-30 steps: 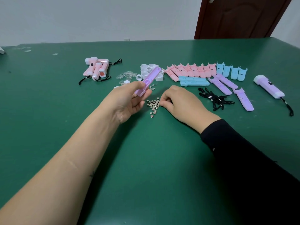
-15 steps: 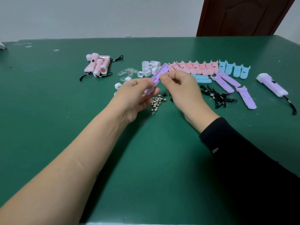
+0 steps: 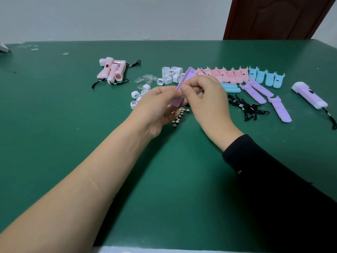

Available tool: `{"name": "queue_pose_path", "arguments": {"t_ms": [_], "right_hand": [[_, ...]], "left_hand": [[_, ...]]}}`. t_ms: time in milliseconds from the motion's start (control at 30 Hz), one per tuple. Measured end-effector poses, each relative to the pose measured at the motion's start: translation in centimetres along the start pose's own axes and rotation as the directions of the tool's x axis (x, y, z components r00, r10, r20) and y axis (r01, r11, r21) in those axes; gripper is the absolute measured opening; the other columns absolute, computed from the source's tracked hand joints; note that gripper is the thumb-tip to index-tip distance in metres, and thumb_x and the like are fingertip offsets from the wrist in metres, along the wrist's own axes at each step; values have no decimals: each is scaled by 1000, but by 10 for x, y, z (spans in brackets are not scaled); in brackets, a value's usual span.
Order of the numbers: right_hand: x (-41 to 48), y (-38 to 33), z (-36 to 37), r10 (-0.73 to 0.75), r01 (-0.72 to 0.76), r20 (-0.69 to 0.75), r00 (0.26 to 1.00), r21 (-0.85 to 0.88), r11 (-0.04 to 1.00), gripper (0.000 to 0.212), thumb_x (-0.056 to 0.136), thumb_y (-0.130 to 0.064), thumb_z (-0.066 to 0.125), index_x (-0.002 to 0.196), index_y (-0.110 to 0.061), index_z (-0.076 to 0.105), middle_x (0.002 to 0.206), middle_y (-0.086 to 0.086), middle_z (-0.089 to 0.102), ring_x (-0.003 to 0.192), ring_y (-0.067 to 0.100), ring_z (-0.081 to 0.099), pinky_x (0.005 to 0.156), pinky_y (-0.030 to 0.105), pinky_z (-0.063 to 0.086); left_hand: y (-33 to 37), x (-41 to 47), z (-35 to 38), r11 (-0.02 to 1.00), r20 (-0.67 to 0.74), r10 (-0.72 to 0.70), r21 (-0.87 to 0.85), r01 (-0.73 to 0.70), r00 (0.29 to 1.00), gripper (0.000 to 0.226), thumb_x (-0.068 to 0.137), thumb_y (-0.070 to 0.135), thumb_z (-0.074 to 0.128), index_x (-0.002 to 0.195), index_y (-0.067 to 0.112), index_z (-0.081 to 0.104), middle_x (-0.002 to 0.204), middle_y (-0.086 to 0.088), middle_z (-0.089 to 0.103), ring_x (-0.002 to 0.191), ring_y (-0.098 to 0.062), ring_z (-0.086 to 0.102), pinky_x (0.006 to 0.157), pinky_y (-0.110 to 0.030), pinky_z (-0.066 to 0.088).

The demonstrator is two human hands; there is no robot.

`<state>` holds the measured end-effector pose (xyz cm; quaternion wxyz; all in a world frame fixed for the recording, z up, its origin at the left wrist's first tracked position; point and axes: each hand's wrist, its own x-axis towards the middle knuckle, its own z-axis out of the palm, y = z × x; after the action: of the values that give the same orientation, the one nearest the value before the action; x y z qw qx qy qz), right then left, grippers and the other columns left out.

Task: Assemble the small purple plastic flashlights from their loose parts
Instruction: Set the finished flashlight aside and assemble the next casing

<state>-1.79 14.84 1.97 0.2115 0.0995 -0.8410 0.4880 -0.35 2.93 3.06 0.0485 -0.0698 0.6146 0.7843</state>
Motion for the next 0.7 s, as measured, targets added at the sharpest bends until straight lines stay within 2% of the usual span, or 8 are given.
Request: {"name": "queue_pose_path", "arguments": {"t_ms": [100, 233, 333, 400, 533, 600, 700], "right_hand": [[-1, 0, 0, -31, 30, -5, 1000, -47, 998, 11, 90, -23, 63, 80, -26, 64, 81, -15, 45, 68, -8, 46, 67, 9, 36], [-1, -1, -1, -61, 60, -19, 998, -66, 996, 10, 90, -24, 63, 81, -29, 66, 79, -16, 41, 71, 0, 47, 72, 30, 46], [-1, -2, -2, -75, 72, -22, 997, -118, 990, 10, 90, -27, 63, 87, -24, 71, 82, -11, 41, 74, 9, 49, 72, 37, 47], [-2, -3, -2, -93, 88, -25, 995, -162, 983, 12, 90, -28, 63, 89, -22, 73, 87, -5, 44, 77, 12, 51, 71, 36, 46], [-2, -4, -2, -89, 82, -33, 995, -182, 980, 11, 90, -28, 63, 88, -21, 72, 91, -4, 45, 80, 11, 50, 72, 35, 45], [0, -4, -2, -56, 50, -37, 998, -129, 990, 8, 88, -27, 65, 84, -22, 71, 91, -6, 45, 78, 6, 48, 72, 31, 45], [2, -4, -4, 19, -20, -37, 999, -22, 1000, 5, 86, -24, 67, 82, -24, 69, 90, -10, 42, 71, -4, 42, 71, 19, 37]], "left_hand": [[1, -1, 0, 1000, 9, -14, -14, 14, 1000, 13, 91, 7, 60, 84, 18, 61, 76, -2, 62, 63, -7, 66, 57, -19, 47], [2, -1, 0, 999, 24, -29, -33, 29, 999, 12, 91, 7, 57, 85, 18, 61, 67, 3, 64, 62, -7, 66, 58, -20, 47], [3, -2, 1, 997, 21, -50, -55, 51, 999, 11, 90, 9, 57, 100, 14, 60, 65, 3, 65, 63, -9, 65, 57, -20, 48], [3, -2, 1, 997, 13, -55, -55, 56, 998, 17, 90, 9, 57, 106, 12, 60, 66, 3, 64, 61, -9, 64, 57, -20, 48], [3, -3, 2, 998, 14, -54, -43, 54, 998, 14, 91, 9, 56, 104, 12, 60, 66, 3, 63, 60, -9, 64, 57, -19, 48], [4, -3, 2, 998, 19, -53, -42, 54, 998, 13, 91, 9, 56, 102, 13, 60, 67, 3, 63, 61, -9, 64, 57, -19, 48], [4, -4, 2, 998, 35, -48, -44, 50, 998, 10, 90, 9, 56, 98, 13, 61, 67, 2, 64, 63, -10, 62, 57, -19, 47]]}}
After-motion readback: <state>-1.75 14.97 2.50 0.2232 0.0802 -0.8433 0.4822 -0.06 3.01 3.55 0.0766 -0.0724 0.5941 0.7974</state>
